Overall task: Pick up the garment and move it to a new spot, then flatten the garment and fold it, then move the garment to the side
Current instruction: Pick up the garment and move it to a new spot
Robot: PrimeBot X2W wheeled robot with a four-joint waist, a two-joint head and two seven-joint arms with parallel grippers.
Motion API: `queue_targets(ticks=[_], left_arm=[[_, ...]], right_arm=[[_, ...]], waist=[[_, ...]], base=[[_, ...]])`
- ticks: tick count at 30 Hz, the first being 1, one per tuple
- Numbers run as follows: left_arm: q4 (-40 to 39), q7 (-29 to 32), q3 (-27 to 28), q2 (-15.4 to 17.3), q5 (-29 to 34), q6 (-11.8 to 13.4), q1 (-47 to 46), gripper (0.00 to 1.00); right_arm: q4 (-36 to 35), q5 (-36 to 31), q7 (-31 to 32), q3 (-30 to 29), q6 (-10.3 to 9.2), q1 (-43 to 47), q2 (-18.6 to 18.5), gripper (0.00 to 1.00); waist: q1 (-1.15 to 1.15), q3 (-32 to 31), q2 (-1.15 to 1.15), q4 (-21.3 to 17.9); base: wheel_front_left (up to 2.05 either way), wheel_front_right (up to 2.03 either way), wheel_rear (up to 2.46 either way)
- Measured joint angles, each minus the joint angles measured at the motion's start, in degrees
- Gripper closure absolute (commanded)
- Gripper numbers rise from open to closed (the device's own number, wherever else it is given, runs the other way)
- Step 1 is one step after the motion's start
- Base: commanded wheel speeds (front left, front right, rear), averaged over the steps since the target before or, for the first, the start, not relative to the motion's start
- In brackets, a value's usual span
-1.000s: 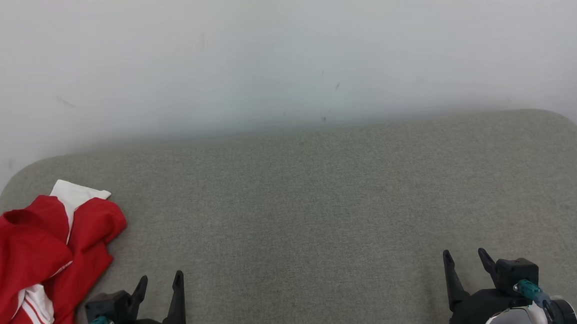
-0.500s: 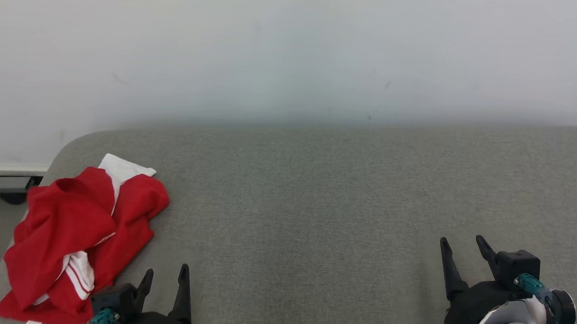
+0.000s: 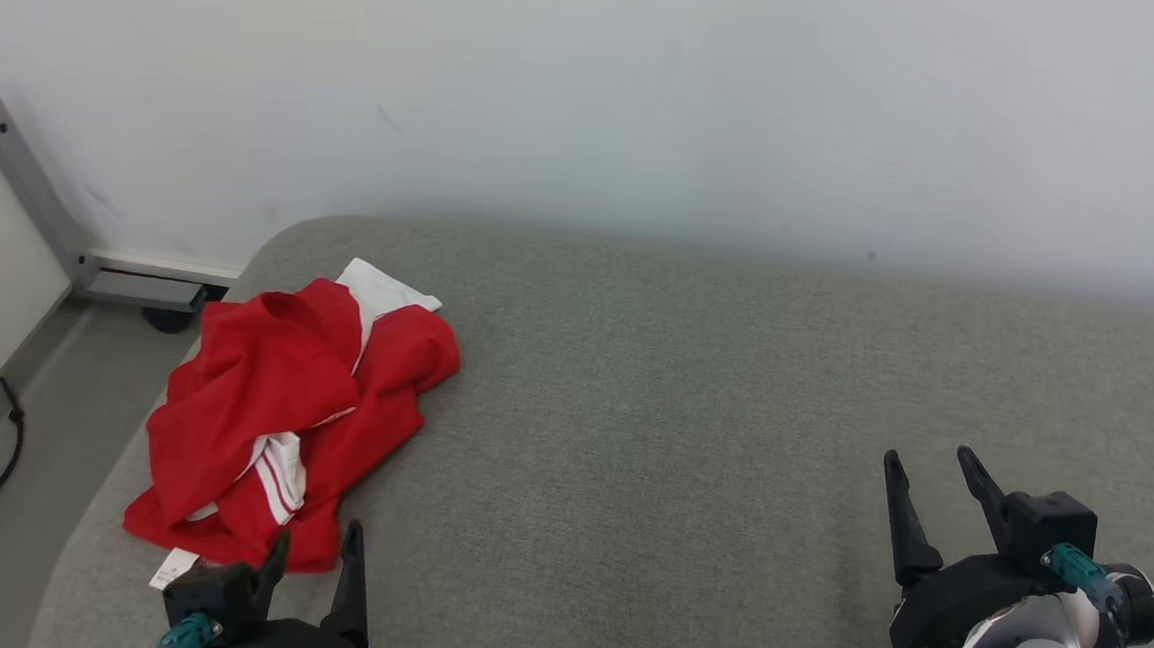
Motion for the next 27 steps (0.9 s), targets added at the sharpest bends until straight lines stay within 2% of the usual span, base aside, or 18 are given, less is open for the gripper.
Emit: queue_targets(ticks=[11,20,27], left_arm=[[-1.41,-0.01,1.4,0.69,0.03,0.26,0.61,0.0],[-0.79,2.24,1.42,0.21,-0.07,0.44,-0.63,0.0],[2.25,5.83,1.98,-1.15,-0.8,0.43,-7.36,0.0]], right_arm=[[-3.22,-1.14,0.08,0.67,0.0,1.64,0.68,0.0],[-6.42,-1.81,2.15,1.94,0.0,2.66,0.74,0.0],[-12.79,-4.02,4.15,3.24,0.0,3.47,-0.11,0.0]], waist=[[0.0,-0.58,0.0,5.14],[0.0,0.41,0.0,5.12],[0.0,2.48,0.0,5.36]], base=[[0.0,0.0,0.0],[0.0,0.0,0.0],[0.0,0.0,0.0]])
